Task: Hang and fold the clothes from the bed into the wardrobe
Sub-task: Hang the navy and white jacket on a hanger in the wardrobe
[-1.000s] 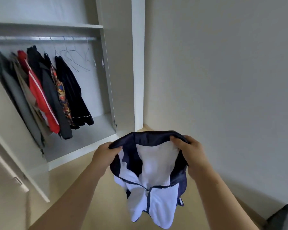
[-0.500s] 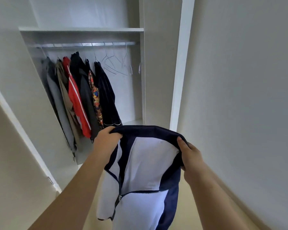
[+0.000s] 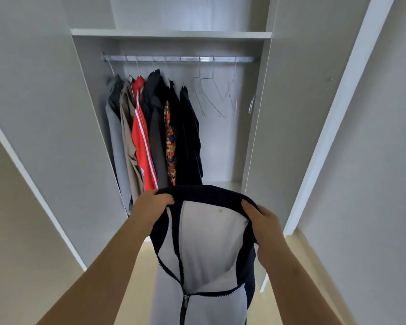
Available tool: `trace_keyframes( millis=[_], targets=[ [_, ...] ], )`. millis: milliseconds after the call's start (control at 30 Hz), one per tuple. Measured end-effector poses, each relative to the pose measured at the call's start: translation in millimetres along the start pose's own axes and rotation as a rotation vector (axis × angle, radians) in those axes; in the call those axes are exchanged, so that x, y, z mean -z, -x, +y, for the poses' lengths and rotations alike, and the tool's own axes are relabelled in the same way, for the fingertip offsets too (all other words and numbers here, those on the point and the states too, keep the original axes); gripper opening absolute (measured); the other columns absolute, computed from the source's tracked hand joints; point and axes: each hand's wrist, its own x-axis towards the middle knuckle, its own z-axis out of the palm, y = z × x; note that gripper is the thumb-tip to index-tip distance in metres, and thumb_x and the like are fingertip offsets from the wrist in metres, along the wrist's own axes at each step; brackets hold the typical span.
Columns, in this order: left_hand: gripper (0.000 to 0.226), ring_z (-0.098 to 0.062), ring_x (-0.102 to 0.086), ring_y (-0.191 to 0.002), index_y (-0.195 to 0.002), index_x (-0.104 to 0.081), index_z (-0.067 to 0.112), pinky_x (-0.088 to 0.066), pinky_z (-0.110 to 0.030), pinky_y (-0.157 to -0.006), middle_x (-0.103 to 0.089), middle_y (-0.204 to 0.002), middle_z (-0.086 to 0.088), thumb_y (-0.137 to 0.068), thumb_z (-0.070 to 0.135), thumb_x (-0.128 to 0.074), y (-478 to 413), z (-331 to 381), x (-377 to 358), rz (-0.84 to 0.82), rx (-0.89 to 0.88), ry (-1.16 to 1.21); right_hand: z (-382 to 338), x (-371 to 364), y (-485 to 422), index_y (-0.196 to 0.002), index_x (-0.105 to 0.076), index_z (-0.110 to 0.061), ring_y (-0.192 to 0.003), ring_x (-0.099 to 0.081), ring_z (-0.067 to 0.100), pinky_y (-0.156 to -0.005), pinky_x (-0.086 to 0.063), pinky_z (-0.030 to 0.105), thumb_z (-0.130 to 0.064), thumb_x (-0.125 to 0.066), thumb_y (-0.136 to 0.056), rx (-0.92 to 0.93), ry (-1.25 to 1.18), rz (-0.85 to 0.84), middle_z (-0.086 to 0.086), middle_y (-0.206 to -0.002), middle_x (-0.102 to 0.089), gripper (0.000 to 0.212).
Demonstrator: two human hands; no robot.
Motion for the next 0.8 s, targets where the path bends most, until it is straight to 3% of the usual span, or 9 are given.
trace_keyframes(
  millis=[133,233,500,600,667,733,800],
  targets=[
    [0.018,-0.031,-0.060,-0.078,-0.090,-0.060,0.001,-0.048,-0.036,-0.074,-0.061,-0.085,-0.016,-0.075,0.009,-0.058,-40,4,-15,0.112,0.100,0.123,3,-11,-50,-0.076,-0.059,0.006,-0.065,-0.051,0.023,-0.064,-0.041,0.032,-0.019,-0.067,-0.082,-0.040,0.059,-0.073,0.013,-0.072,-0.054,0.027],
    [0.013,-0.028,-0.056,-0.072,-0.096,-0.058,0.000,-0.049,-0.038,-0.079,-0.059,-0.080,-0.014,-0.086,0.004,-0.052,-73,19,-28,0.063,0.178,0.330,-1,-20,-84,-0.091,-0.054,0.014,-0.068,-0.049,0.025,-0.067,-0.039,0.035,-0.020,-0.067,-0.082,-0.026,0.109,-0.080,0.013,-0.073,-0.052,0.038],
    [0.024,-0.025,-0.054,-0.074,-0.109,-0.058,0.000,-0.047,-0.035,-0.070,-0.055,-0.076,-0.010,-0.091,0.014,-0.052,-200,105,-59,-0.039,0.150,0.553,-33,-68,-210,-0.069,-0.055,-0.006,-0.061,-0.045,0.021,-0.059,-0.036,0.029,-0.018,-0.064,-0.083,0.002,0.224,-0.027,0.007,-0.061,-0.047,0.021],
    [0.033,-0.023,-0.051,-0.067,-0.121,-0.053,-0.005,-0.046,-0.034,-0.064,-0.049,-0.070,-0.005,-0.092,0.011,-0.048,-248,142,-63,-0.028,0.084,0.561,-60,-97,-260,-0.077,-0.065,-0.011,-0.066,-0.056,0.023,-0.065,-0.045,0.032,-0.012,-0.064,-0.082,0.043,0.292,-0.042,0.005,-0.068,-0.059,0.005],
    [0.039,-0.017,-0.045,-0.055,-0.125,-0.049,-0.007,-0.040,-0.028,-0.053,-0.047,-0.065,-0.002,-0.090,0.009,-0.046,-277,162,-63,-0.011,0.016,0.575,-75,-120,-293,-0.083,-0.067,-0.017,-0.073,-0.063,0.024,-0.073,-0.051,0.036,-0.009,-0.061,-0.080,0.074,0.320,-0.051,0.005,-0.077,-0.066,0.011],
    [0.041,-0.014,-0.044,-0.053,-0.127,-0.047,-0.006,-0.044,-0.029,-0.061,-0.047,-0.064,-0.002,-0.089,0.010,-0.046,-304,175,-63,-0.003,-0.002,0.601,-82,-140,-321,-0.081,-0.068,-0.023,-0.070,-0.065,0.018,-0.071,-0.054,0.033,-0.007,-0.058,-0.080,0.096,0.316,-0.067,-0.002,-0.075,-0.068,0.019],
    [0.043,-0.015,-0.046,-0.054,-0.128,-0.047,-0.006,-0.046,-0.039,-0.078,-0.048,-0.065,-0.002,-0.089,0.010,-0.045,-331,185,-64,0.019,-0.009,0.628,-83,-158,-345,-0.078,-0.068,-0.025,-0.055,-0.062,0.003,-0.056,-0.051,0.019,-0.005,-0.056,-0.080,0.105,0.305,-0.092,-0.014,-0.063,-0.066,0.023]
  ],
)
